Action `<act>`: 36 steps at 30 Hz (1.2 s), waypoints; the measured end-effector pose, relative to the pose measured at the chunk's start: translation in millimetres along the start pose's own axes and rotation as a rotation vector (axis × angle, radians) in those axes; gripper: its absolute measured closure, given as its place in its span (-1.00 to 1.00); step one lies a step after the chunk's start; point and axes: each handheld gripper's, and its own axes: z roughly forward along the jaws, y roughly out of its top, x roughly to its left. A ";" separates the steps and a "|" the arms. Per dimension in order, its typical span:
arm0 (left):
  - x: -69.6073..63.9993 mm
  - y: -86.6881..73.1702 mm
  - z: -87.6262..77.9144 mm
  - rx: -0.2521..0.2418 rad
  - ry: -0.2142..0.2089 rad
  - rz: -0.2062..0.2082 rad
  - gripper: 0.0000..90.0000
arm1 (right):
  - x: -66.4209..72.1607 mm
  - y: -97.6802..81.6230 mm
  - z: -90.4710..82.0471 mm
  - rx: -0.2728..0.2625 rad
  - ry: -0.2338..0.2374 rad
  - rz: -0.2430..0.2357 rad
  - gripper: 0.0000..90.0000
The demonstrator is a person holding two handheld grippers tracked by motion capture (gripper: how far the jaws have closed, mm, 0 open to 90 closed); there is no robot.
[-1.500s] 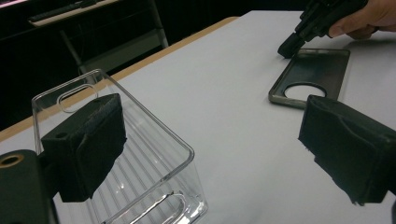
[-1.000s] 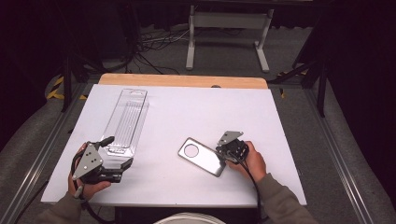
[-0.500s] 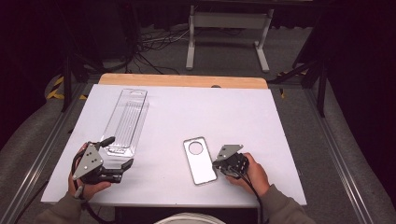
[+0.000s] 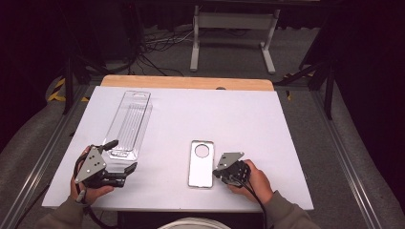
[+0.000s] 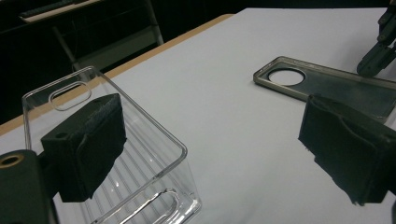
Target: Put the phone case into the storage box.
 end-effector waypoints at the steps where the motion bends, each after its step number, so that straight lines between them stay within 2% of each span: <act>1: 0.2 0.0 0.1 -0.002 0.000 -0.001 -0.83 | -1.3 -0.2 0.0 -0.003 0.005 -0.005 0.96; 4: 0.7 -0.1 0.4 -0.002 -0.001 -0.001 -0.83 | -3.0 0.6 -0.7 -0.005 -0.016 -0.008 0.88; 6: 0.9 0.1 1.6 0.012 -0.002 -0.004 -0.83 | -11.4 4.5 -4.3 -0.041 -0.047 0.002 0.60; 7: 0.9 0.1 1.6 0.012 -0.002 -0.004 -0.84 | -11.4 4.5 -4.3 -0.041 -0.047 0.002 0.60; 8: 1.8 -0.1 2.6 0.015 -0.004 0.000 -0.84 | -21.0 10.0 -5.6 -0.066 -0.068 0.026 0.45; 9: 1.8 -0.1 2.6 0.015 -0.004 0.000 -0.84 | -26.3 12.7 -6.6 -0.081 -0.068 0.034 0.35; 12: 1.4 -0.2 2.8 0.016 -0.007 -0.006 -0.84 | -40.3 21.2 -7.9 -0.115 -0.094 0.027 0.07; 13: 1.7 -0.1 3.0 0.016 -0.006 -0.002 -0.84 | -40.3 21.2 -7.9 -0.115 -0.094 0.027 0.07; 14: 1.2 -0.2 3.4 0.016 -0.008 -0.011 -0.84 | -44.1 24.3 -6.7 -0.113 -0.102 0.036 -0.08; 18: 1.9 -0.2 3.7 0.022 -0.008 0.006 -0.85 | -60.5 38.9 6.1 -0.039 -0.129 0.037 -0.35; 19: 1.5 -0.3 3.7 0.018 -0.011 -0.003 -0.85 | -64.0 42.1 9.9 -0.016 -0.129 0.038 -0.39; 24: 2.0 -0.6 3.3 0.019 -0.015 -0.014 -0.89 | -77.6 58.0 22.6 0.032 -0.090 0.053 -0.40; 29: 2.0 -0.2 2.3 0.016 -0.012 -0.003 -0.91 | -91.4 76.5 33.0 0.117 -0.084 0.074 -0.40; 31: 2.3 -0.3 2.2 0.017 -0.014 -0.005 -0.91 | -97.2 80.3 37.9 0.153 -0.074 0.064 -0.21; 34: 2.1 -0.6 2.4 0.021 -0.017 -0.014 -0.91 | -102.0 81.5 44.1 0.188 -0.068 0.058 -0.08; 35: 2.0 -0.7 2.7 0.020 -0.016 -0.013 -0.90 | -104.9 81.1 49.1 0.212 -0.047 0.062 0.03; 36: 1.8 -0.7 2.9 0.017 -0.015 -0.010 -0.90 | -105.9 80.6 51.0 0.230 -0.039 0.067 0.04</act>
